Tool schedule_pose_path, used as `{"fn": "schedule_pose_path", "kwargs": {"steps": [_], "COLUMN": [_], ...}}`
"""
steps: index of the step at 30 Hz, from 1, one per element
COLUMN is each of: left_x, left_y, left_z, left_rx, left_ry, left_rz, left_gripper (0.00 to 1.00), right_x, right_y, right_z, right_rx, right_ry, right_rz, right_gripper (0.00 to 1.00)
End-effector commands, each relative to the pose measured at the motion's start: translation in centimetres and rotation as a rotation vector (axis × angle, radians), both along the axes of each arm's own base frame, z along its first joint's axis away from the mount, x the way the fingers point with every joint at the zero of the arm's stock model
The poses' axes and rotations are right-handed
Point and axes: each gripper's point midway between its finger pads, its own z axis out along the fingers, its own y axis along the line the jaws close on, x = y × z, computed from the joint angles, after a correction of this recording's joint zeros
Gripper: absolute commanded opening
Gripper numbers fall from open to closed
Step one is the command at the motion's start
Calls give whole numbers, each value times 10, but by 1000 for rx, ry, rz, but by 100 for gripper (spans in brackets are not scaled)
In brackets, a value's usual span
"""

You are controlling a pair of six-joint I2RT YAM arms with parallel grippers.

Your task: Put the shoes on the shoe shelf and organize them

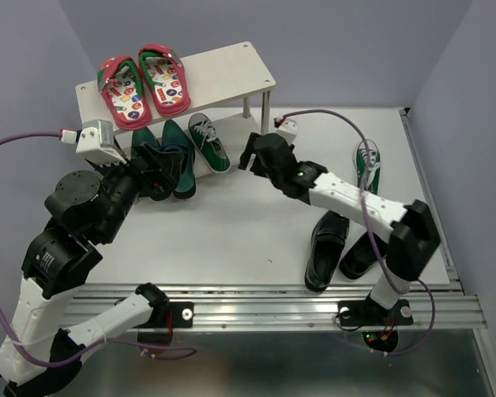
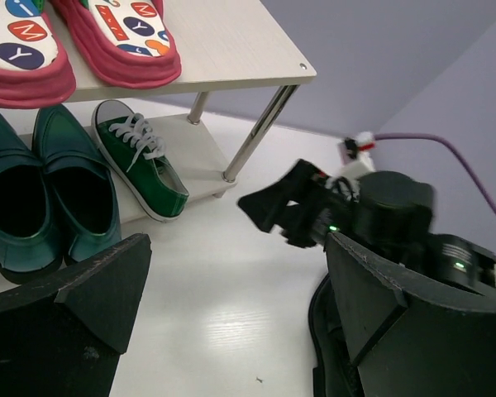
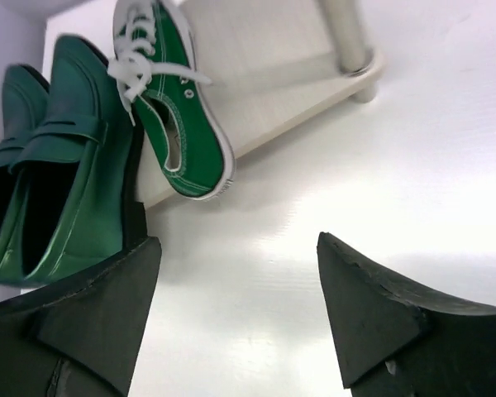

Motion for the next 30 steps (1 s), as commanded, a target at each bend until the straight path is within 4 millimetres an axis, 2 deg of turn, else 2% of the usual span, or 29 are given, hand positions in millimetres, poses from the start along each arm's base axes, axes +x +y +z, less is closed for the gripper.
{"fn": "schedule_pose_path", "kwargs": {"steps": [1, 2, 3, 4, 5, 8, 9, 12, 13, 15, 16, 18, 19, 22, 23, 27, 30], "left_x": [6, 8, 8, 8, 9, 10, 10, 12, 11, 12, 12, 13, 12, 12, 12, 14, 14], "left_y": [-5, -5, -6, -6, -5, -4, -2, 1, 2, 1, 1, 1, 1, 0, -1, -2, -4], "left_z": [13, 11, 11, 12, 10, 10, 11, 11, 10, 8, 7, 6, 5, 4, 2, -4, -8], "left_rx": [-31, -27, -33, -38, -39, -46, -50, -50, -48, -47, -48, -49, -50, -50, -50, -47, -50], "left_ry": [-54, -51, -53, -59, -58, -68, -73, -73, -69, -64, -62, -58, -56, -51, -47, -26, -16], "left_rz": [-1, 2, 1, 4, 9, 20, 27, 44, 49, 52, 52, 54, 52, 46, 45, 45, 43], "left_gripper": [97, 97, 97, 97, 97, 97, 97, 97, 97, 97, 97, 97, 97, 97, 97, 97, 97], "right_x": [-23, -25, -35, -39, -43, -47, -47, -50, -48, -46, -46, -46, -45, -42, -41, -29, -21], "right_y": [-64, -87, -112, -131, -173, -231, -265, -307, -327, -346, -363, -375, -387, -395, -393, -388, -386], "right_z": [55, 54, 33, 30, 25, 16, 19, 5, 0, -9, -20, -37, -52, -79, -93, -108, -119], "right_rx": [23, -1, -72, -85, -113, -130, -133, -188, -206, -226, -244, -248, -253, -255, -260, -247, -256], "right_ry": [-140, -142, -101, -93, -78, -43, -43, 17, 41, 79, 120, 176, 228, 304, 340, 355, 380], "right_rz": [-144, -195, -230, -270, -349, -451, -523, -588, -618, -647, -680, -690, -702, -685, -656, -591, -572], "right_gripper": [85, 88, 90, 91, 92, 93, 94, 96, 97, 98, 98, 98, 98, 97, 93, 81, 78]}}
